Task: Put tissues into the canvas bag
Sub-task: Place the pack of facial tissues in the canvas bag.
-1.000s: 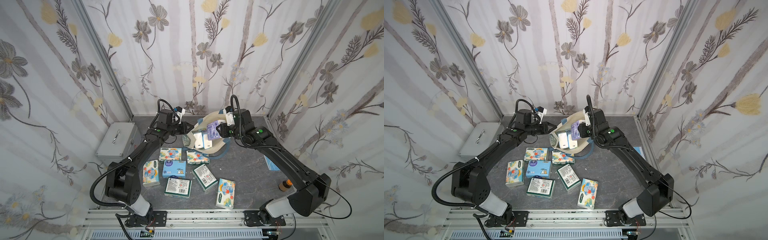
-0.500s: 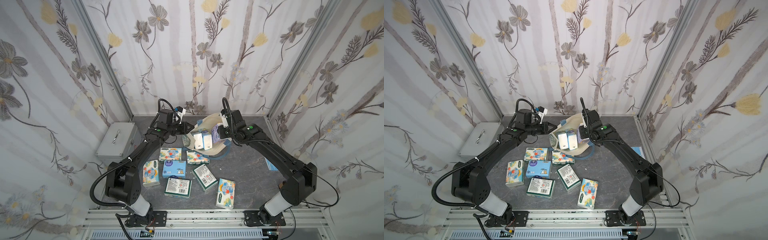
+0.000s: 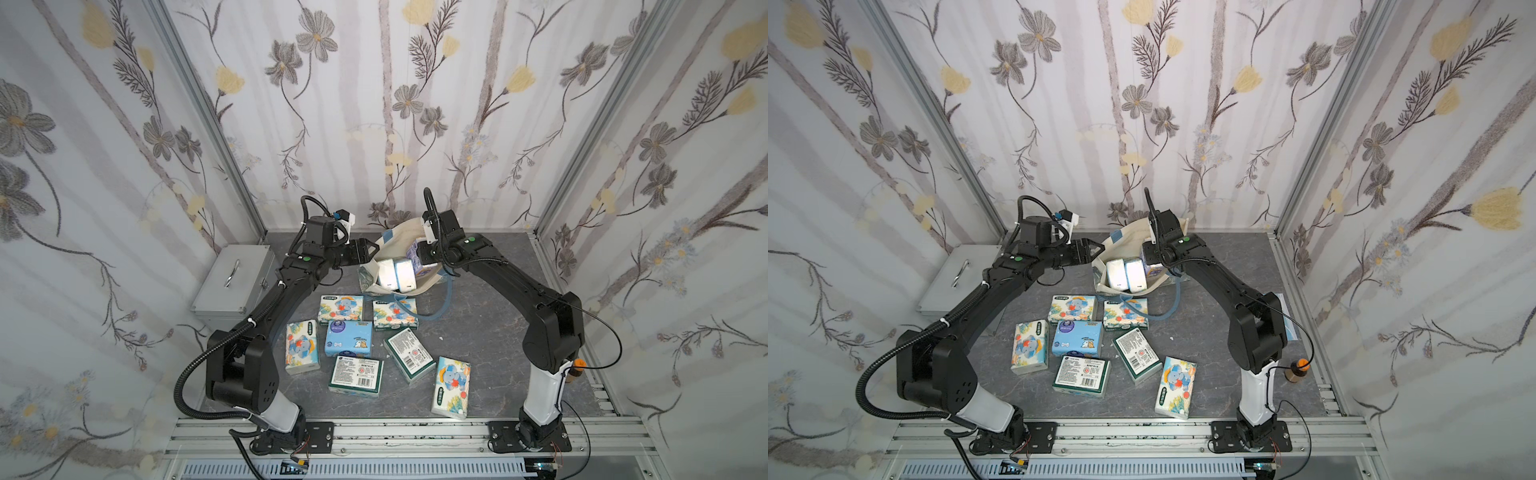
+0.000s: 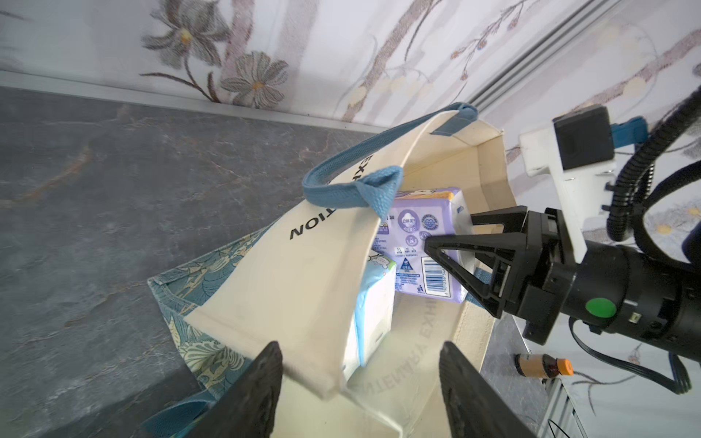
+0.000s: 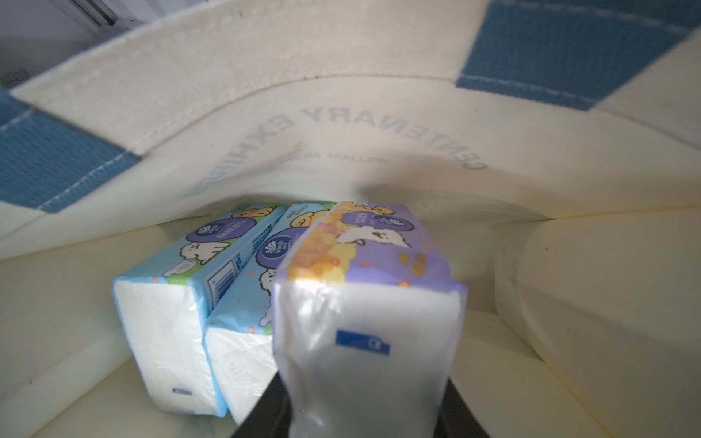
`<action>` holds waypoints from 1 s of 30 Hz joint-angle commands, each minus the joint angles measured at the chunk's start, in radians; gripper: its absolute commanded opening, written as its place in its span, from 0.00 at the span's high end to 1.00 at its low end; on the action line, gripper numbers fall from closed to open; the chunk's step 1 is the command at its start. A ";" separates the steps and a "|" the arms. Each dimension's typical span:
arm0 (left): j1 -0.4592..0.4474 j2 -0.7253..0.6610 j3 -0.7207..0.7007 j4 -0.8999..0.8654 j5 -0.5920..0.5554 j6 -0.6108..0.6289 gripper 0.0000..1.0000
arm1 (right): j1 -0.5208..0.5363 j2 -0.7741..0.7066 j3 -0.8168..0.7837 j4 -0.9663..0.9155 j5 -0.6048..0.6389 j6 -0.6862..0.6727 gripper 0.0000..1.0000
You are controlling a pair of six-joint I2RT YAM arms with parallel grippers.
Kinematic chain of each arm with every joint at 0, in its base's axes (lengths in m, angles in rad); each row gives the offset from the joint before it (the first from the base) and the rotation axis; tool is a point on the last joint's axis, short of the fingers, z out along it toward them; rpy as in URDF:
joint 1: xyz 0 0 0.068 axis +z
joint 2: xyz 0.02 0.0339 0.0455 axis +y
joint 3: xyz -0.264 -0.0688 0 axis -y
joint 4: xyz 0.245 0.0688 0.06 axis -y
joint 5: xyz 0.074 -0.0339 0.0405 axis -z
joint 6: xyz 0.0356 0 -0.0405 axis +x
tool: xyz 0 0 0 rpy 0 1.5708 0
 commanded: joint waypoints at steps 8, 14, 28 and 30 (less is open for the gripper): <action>0.058 -0.016 -0.015 0.060 0.018 -0.042 0.33 | 0.000 0.144 0.178 -0.056 -0.033 0.013 0.53; 0.065 -0.019 -0.018 0.063 0.019 -0.043 0.33 | -0.001 0.276 0.368 -0.161 -0.088 0.022 0.51; 0.067 -0.004 -0.018 0.071 0.045 -0.057 0.35 | -0.033 0.248 0.467 -0.219 -0.148 0.059 0.22; 0.066 -0.002 -0.018 0.074 0.049 -0.061 0.35 | -0.042 0.194 0.475 -0.232 -0.157 0.057 0.22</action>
